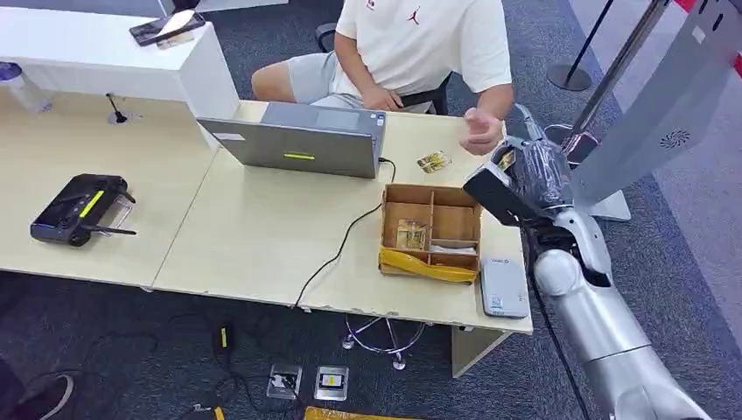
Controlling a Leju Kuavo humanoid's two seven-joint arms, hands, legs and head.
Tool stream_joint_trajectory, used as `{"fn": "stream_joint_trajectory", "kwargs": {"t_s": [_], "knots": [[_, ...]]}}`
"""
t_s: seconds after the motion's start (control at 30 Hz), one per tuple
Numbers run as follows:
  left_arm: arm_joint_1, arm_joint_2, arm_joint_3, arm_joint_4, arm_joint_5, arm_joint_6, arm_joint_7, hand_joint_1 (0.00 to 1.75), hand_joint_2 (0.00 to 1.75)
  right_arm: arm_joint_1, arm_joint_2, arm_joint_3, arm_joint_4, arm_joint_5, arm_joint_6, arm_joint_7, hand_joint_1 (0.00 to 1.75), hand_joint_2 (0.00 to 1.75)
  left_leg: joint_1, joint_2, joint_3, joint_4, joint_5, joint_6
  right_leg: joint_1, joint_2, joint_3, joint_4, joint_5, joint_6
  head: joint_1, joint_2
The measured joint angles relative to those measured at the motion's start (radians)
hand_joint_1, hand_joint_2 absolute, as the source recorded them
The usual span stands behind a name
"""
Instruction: Pass the card to the sensor for recognition and then transmit it.
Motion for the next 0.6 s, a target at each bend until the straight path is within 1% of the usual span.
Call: {"fn": "stream_joint_trajectory", "kwargs": {"t_s": [0.1,0.2,0.33,0.6], "knots": [[-0.001,0.0,-0.006,0.0,-0.006,0.0,-0.008,0.0,1.75,-0.048,0.0,0.001,0.031,0.02,-0.025,-0.045,1.75,1.75,0.0,0.0,0.0,0.0,0.0,0.0,0.0,0.0,0.0,0.0,0.0,0.0,0.0,0.0],[-0.002,0.0,-0.016,0.0,-0.016,0.0,-0.015,0.0,1.75,-0.11,0.004,0.003,0.095,0.042,-0.052,-0.075,1.75,1.75,0.0,0.0,0.0,0.0,0.0,0.0,0.0,-0.001,0.0,0.0,0.0,0.0,0.0,0.0],[-0.002,0.0,-0.023,0.0,-0.025,-0.002,-0.018,0.0,1.75,-0.189,0.026,0.007,0.212,0.064,-0.075,-0.105,1.75,1.75,0.0,0.0,0.0,0.0,0.0,0.0,0.0,-0.001,0.0,0.001,0.0,0.0,0.0,0.0],[-0.004,0.004,-0.043,0.0,-0.037,-0.01,-0.018,0.0,1.75,-0.303,0.08,0.021,0.421,0.127,-0.073,-0.106,1.75,1.75,0.0,-0.001,-0.001,0.0,0.0,0.0,0.0,-0.002,0.0,0.001,0.0,0.0,0.0,0.0]]}}
